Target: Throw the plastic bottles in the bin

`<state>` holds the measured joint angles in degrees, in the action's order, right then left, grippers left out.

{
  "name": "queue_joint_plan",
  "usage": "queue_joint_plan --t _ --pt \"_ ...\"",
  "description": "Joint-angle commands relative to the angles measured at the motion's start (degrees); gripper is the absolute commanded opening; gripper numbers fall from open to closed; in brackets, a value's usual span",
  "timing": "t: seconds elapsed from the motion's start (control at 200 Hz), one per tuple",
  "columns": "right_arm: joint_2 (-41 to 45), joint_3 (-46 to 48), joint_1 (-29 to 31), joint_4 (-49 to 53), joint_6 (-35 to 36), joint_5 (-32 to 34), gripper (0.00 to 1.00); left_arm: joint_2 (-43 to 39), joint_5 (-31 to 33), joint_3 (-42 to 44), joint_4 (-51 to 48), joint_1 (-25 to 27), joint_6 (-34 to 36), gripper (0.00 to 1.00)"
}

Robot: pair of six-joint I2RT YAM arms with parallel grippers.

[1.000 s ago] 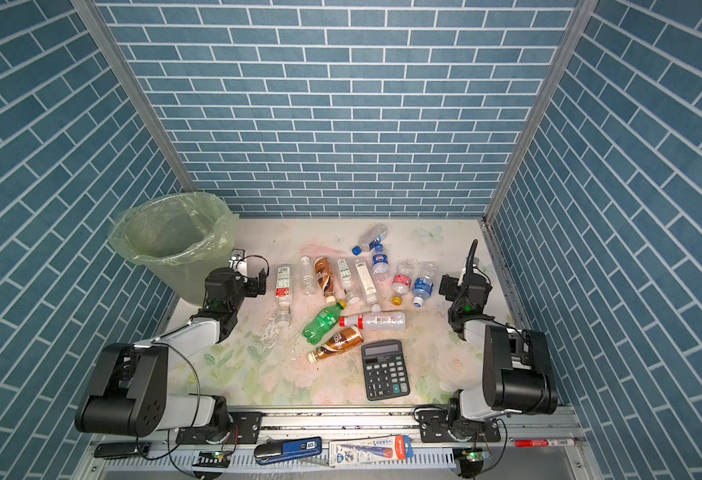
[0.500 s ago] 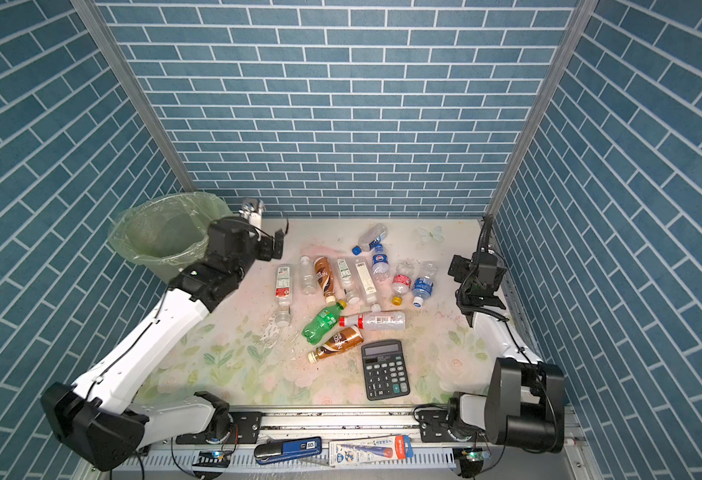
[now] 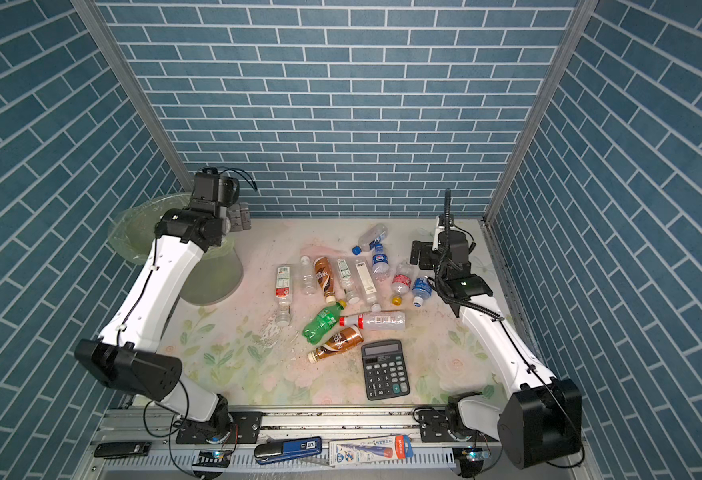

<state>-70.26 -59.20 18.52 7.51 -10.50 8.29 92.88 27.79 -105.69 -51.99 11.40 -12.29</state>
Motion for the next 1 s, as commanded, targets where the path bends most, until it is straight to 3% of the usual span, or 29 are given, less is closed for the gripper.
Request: queue_joint_plan --t 0.0,0.19,0.3,0.47,0.8,0.995 --pt "-2.3 -6.3 5.5 3.5 3.9 0.1 0.99 2.9 -1.4 -5.8 -9.7 -2.4 -2.2 0.99" --pt "-6.8 -9.7 14.2 4.3 7.9 2.9 0.99 7.2 -3.7 -10.2 -10.9 -4.3 -2.2 0.99" --pt "-8.3 -10.0 16.2 3.8 7.9 3.4 0.99 9.6 -6.7 -11.1 -10.4 -5.9 -1.7 0.99" --pt "-9.0 -9.7 18.0 3.3 7.9 4.2 0.99 17.0 -12.0 -19.3 -16.3 -9.1 -1.9 0.88" --pt "-8.4 -6.0 18.9 1.2 6.4 5.4 0.98 24.5 -17.1 -28.8 -21.2 -11.0 -1.0 0.61" --pt "-8.5 -5.5 19.0 0.8 7.0 6.4 0.97 26.9 -20.6 -29.3 -21.7 -11.7 -0.6 0.33"
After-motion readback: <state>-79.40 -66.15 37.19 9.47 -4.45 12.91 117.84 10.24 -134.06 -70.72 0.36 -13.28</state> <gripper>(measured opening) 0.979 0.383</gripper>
